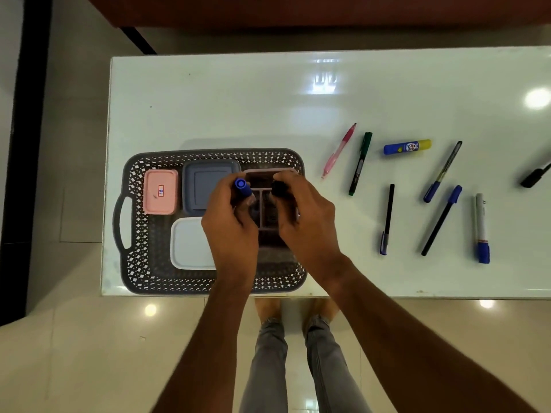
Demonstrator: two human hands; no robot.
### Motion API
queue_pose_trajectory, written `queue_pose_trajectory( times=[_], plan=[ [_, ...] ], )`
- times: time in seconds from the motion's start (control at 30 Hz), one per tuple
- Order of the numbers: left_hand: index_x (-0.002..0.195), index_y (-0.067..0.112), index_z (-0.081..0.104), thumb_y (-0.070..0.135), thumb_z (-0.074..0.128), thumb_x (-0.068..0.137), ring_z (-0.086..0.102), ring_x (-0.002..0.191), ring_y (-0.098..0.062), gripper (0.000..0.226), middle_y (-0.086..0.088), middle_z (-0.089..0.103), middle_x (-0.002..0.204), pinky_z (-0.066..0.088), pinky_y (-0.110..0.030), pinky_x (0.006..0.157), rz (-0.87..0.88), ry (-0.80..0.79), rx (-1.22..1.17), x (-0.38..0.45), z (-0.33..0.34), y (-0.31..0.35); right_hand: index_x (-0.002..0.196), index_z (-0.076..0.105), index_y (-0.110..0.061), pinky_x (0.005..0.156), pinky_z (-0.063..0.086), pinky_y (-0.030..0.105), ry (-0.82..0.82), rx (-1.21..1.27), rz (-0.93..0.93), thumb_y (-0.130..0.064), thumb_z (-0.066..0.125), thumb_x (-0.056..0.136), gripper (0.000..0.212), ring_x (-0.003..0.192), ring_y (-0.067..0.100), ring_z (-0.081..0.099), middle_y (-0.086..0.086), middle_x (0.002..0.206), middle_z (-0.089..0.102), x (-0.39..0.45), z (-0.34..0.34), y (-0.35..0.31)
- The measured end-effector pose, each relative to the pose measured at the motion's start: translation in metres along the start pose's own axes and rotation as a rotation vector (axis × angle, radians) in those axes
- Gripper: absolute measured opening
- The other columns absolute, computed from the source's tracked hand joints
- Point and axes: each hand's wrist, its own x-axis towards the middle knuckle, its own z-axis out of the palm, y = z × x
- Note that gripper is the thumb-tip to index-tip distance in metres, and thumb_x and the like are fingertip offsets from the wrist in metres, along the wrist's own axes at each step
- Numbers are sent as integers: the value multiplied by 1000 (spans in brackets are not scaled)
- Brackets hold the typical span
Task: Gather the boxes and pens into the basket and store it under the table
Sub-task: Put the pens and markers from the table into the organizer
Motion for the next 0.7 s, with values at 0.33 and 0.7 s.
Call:
queue_pose_trajectory(
  times=[0.33, 0.7],
  plan=[
    [136, 12, 56, -11, 57, 90, 60, 121, -12, 51, -2, 63, 132, 51, -37, 105, -35, -71, 27, 7, 2, 1, 131, 61, -2, 95, 57, 31, -40, -57, -46, -16, 54, 94, 40, 110, 23, 65, 13, 126, 65, 11, -3, -6],
    [127, 3, 60, 3, 71, 89, 64, 113, -19, 39, -8, 67, 121, 54, -40, 97, 31, 202, -7, -4, 5, 25, 115, 70, 2, 83, 59, 31, 201, -108, -76, -6, 70, 93, 24, 90, 21, 71, 12, 104, 72, 4, -65, 31]
  ],
)
